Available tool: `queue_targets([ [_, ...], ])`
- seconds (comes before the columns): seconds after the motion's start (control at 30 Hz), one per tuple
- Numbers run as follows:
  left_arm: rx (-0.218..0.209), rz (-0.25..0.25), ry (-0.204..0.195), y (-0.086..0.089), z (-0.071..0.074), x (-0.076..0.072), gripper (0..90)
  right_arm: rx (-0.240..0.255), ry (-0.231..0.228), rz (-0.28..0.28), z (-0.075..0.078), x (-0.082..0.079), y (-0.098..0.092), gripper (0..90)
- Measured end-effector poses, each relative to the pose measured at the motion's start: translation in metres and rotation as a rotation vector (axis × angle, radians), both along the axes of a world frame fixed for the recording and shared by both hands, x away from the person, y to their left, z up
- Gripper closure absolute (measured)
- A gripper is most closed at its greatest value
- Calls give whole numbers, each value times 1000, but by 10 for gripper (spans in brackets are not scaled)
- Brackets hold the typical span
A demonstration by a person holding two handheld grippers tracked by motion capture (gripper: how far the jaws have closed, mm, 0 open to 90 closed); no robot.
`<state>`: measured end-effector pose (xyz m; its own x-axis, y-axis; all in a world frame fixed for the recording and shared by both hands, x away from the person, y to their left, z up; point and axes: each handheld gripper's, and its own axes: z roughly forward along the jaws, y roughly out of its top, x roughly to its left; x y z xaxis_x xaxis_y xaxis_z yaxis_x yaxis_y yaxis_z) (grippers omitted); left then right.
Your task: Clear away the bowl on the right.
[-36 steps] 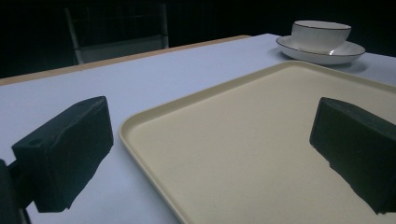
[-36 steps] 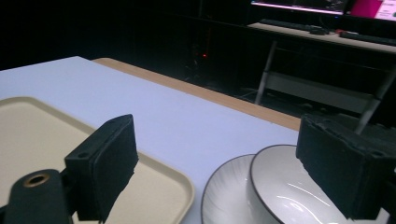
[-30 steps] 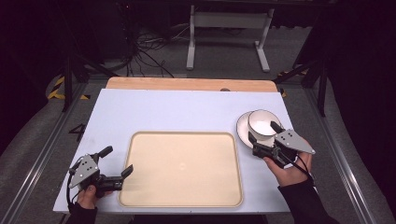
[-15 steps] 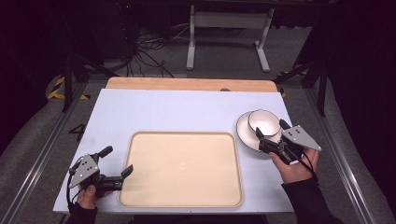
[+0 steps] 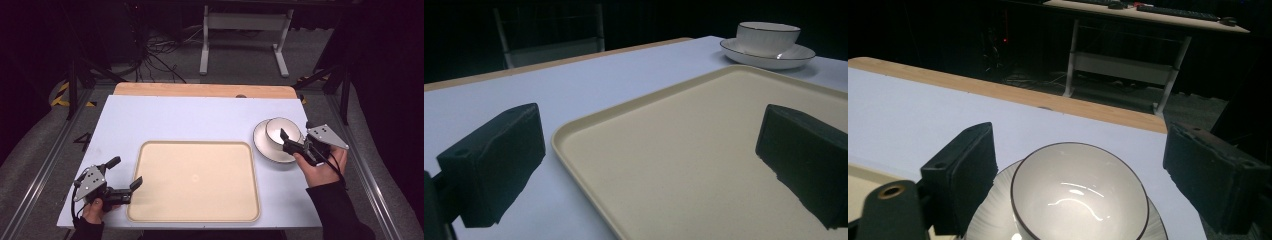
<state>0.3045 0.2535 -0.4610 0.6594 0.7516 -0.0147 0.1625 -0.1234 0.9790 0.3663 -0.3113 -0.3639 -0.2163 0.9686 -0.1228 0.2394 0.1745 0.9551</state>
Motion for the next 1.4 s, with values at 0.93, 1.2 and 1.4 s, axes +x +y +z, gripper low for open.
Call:
queue_targets([
  [0.93, 1, 0, 0, 0, 0, 0, 1, 9, 202, -86, 3, 45, -24, 235],
  [1.2, 2, -1, 0, 0, 0, 0, 1, 27, 294, -114, 2, 58, -28, 248],
  [1.4, 1, -1, 1, 0, 0, 0, 1, 40, 380, -126, -2, 70, -32, 269],
])
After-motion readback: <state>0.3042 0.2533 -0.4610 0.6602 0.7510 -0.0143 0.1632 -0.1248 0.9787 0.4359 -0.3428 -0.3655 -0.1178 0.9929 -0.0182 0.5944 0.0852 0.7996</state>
